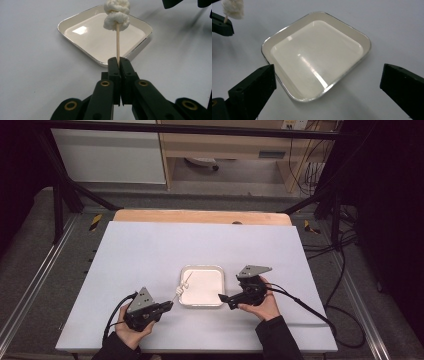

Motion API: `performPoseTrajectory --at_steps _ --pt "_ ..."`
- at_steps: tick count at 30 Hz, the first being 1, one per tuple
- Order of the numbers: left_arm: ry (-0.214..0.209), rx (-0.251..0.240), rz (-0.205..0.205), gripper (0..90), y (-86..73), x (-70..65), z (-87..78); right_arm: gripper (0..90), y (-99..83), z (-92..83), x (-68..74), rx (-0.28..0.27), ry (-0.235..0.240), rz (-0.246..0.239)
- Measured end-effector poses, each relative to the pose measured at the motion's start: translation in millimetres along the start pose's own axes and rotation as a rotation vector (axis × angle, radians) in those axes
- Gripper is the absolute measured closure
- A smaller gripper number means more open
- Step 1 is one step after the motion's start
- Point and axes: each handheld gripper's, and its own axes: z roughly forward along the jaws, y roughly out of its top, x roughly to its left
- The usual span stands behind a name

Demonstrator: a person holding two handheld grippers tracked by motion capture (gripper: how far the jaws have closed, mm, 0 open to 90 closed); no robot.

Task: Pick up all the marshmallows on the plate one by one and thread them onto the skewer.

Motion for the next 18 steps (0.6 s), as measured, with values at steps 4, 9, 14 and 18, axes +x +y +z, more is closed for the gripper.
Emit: performPoseTrajectory --at_steps 4,9,14,18 --pt "0.002 0.002 -0.007 88.4 2.7 1.7 -0.2 0.8 -12.9 -6.7 -7.3 0.022 -0.024 -0.013" --pt "0.002 0.022 -0.005 88.3 6.6 3.2 1.2 0.8 -29.5 -15.9 -17.6 0.031 -0.035 0.003" --pt "0.002 0.044 0.005 88.3 11.0 2.9 4.0 0.8 -46.7 -28.5 -28.7 0.013 -0.041 0.034" --pt "0.001 0.063 0.015 88.3 16.2 2.7 6.0 0.8 -59.5 -37.2 -36.8 0.004 -0.052 0.054"
